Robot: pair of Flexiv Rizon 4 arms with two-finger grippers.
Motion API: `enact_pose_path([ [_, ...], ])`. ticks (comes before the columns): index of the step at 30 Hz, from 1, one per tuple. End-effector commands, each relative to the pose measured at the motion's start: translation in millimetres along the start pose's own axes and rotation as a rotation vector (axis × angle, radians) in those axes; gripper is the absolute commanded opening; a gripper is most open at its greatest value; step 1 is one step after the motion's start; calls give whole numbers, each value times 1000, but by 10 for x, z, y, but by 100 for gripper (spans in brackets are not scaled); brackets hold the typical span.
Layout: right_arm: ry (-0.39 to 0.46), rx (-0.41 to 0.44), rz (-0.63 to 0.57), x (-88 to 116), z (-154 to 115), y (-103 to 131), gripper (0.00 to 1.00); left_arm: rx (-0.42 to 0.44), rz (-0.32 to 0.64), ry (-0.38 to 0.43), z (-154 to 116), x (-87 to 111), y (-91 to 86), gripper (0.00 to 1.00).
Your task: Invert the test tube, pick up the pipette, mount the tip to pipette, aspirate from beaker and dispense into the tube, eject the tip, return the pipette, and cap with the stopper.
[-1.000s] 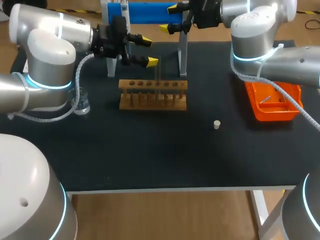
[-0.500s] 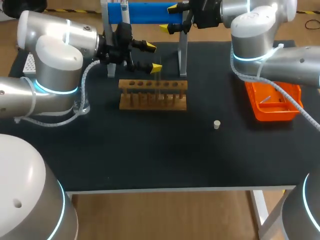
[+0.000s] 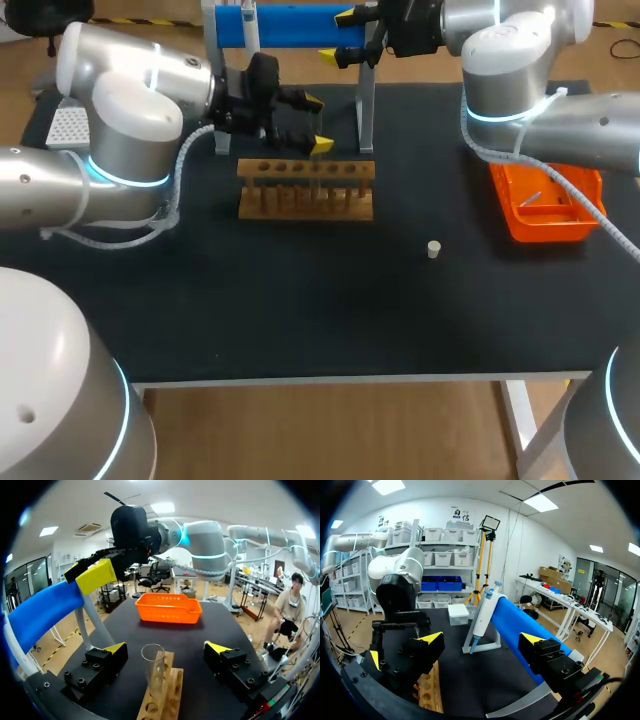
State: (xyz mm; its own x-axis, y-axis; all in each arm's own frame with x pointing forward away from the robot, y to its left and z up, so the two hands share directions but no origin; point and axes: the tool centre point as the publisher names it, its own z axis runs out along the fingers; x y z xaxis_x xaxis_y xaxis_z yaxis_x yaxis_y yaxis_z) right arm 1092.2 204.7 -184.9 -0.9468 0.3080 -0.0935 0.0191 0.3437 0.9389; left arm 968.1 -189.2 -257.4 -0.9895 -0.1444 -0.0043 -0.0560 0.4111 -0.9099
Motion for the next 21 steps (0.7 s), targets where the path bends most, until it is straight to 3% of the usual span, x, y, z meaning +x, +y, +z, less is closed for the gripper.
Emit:
enact_pose_path([
  [1,5,3,1,-12,-11,4,100,-3,1,11,115,-66,89,100],
  [21,5,3,1,-12,-11,4,100,-49,35,-5,262,-195,249,100],
])
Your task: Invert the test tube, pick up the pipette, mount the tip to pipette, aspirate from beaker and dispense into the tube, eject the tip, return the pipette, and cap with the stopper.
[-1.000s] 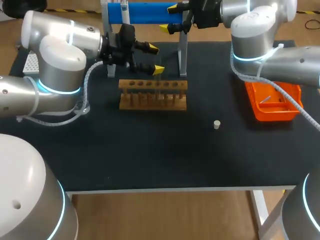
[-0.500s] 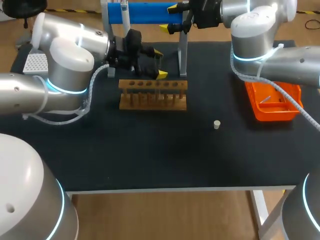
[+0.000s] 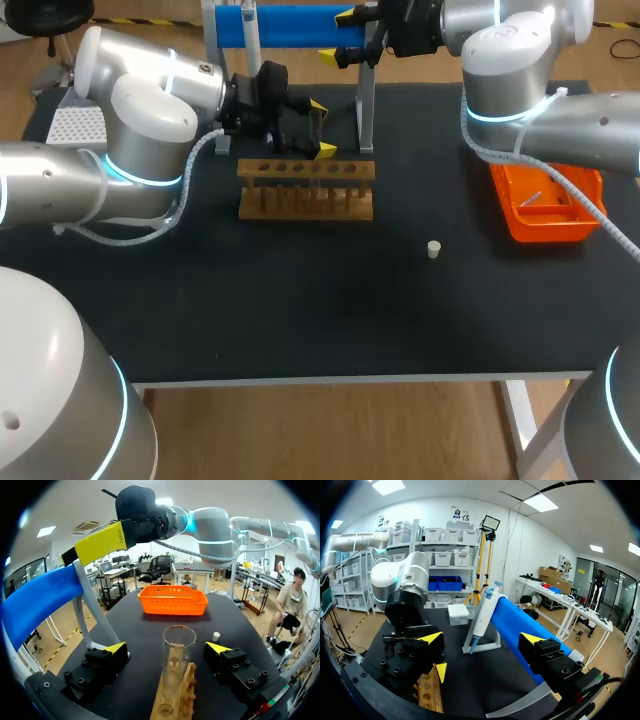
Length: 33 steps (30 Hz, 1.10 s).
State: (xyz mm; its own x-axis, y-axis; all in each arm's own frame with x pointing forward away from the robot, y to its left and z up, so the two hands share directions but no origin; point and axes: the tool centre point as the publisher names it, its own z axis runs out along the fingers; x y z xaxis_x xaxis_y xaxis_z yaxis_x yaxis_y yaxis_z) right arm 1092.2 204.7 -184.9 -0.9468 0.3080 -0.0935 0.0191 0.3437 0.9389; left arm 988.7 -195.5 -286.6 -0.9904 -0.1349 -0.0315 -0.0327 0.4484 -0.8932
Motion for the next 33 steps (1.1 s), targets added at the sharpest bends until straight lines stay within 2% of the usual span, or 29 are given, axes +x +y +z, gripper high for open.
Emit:
enact_pose_path([
  [1,5,3,1,-12,-11,4,100,-17,8,0,65,1,22,100],
  [15,5,3,1,-12,-11,4,100,-73,21,9,87,37,60,100],
  [33,5,3,1,-12,-11,4,100,-79,10,8,83,53,77,100],
])
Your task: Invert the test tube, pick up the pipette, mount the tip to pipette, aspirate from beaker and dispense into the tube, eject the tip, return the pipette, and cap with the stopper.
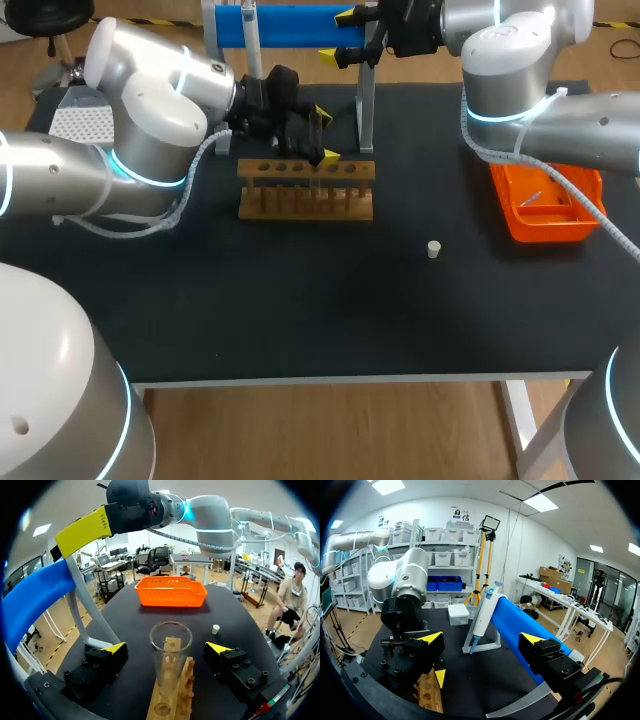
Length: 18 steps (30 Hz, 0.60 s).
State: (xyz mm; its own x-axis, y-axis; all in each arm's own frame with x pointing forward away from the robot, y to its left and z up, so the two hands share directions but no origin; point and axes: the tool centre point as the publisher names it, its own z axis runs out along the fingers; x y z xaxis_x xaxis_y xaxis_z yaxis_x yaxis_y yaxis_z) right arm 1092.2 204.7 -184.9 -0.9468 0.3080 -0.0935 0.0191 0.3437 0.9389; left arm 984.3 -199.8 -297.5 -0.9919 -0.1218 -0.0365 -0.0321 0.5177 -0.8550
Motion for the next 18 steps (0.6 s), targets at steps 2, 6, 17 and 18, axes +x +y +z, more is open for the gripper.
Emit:
enact_pose_path([
  [2,5,3,1,-12,-11,4,100,0,-1,-1,2,0,-2,100],
  [6,5,3,1,-12,-11,4,100,0,-1,-1,2,0,-2,100],
  [17,2,14,4,96,-213,-67,100,0,-1,-1,2,0,-2,100],
  [18,1,16,3,134,-297,-98,100,0,-1,-1,2,0,-2,100],
])
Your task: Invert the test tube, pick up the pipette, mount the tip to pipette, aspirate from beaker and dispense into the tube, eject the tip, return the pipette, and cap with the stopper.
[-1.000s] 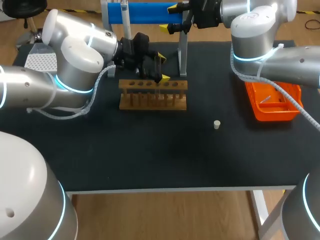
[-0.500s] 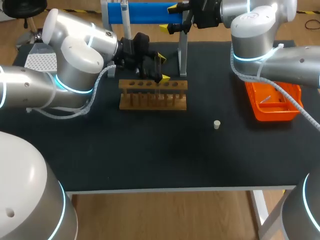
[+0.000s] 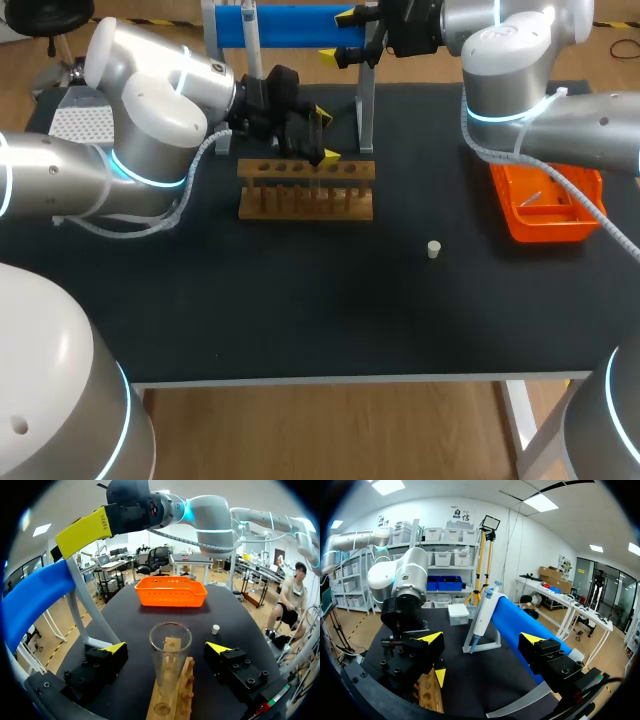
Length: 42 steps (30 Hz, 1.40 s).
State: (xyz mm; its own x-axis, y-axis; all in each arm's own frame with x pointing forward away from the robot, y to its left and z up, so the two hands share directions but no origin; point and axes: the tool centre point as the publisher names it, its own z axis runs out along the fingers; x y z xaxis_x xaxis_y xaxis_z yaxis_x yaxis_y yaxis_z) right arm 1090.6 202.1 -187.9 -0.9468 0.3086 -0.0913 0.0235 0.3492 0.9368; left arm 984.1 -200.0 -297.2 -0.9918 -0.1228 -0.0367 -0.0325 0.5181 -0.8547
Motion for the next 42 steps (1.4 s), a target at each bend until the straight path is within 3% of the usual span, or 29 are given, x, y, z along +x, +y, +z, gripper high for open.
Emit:
enact_pose_path([
  [1,-1,14,-3,153,-365,-94,100,0,0,0,2,-2,1,100],
  [14,-24,31,9,761,-1572,-716,100,0,0,0,2,-2,1,100],
  [21,-27,37,57,1160,-2022,-1104,100,0,0,0,2,-2,1,100],
  [32,-64,76,103,1656,-2212,-1709,100,0,0,0,2,-2,1,100],
  [42,-93,107,135,1817,-2196,-2050,100,0,0,0,2,-2,1,100],
])
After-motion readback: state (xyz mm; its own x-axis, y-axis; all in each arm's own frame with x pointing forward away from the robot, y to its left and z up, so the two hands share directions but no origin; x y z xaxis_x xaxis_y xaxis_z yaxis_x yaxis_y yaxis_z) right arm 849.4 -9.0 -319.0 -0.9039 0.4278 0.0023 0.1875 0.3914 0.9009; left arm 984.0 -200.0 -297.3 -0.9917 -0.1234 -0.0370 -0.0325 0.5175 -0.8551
